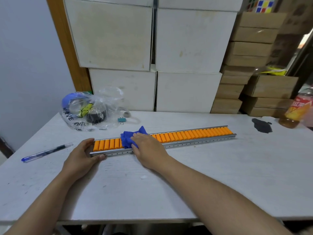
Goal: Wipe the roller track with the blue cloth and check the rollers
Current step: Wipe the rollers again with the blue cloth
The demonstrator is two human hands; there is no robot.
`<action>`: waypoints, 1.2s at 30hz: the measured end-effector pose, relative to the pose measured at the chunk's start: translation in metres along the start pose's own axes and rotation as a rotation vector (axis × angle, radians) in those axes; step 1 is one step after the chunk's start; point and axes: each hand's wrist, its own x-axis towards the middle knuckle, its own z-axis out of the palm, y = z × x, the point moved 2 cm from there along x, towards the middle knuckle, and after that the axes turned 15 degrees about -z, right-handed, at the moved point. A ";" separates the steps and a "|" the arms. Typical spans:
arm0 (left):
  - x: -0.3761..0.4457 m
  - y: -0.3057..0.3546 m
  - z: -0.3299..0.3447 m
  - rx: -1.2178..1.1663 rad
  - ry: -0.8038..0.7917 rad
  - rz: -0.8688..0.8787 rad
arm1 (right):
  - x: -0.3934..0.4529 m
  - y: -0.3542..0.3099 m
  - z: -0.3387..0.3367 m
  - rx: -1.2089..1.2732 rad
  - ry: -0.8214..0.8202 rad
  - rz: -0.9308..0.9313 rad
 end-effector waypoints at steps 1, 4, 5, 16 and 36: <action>0.000 -0.001 0.000 0.001 0.003 0.003 | -0.006 0.004 -0.004 -0.004 0.004 0.014; 0.001 -0.001 0.000 0.010 0.005 0.013 | -0.020 0.018 -0.016 -0.019 0.014 0.061; 0.002 -0.001 0.000 0.012 0.003 0.014 | -0.025 0.024 -0.019 -0.023 0.014 0.078; 0.001 -0.001 0.001 0.010 0.004 0.005 | -0.087 0.096 -0.051 -0.124 0.043 0.284; 0.003 -0.002 0.001 0.015 0.010 0.024 | -0.158 0.224 -0.100 -0.228 0.351 1.043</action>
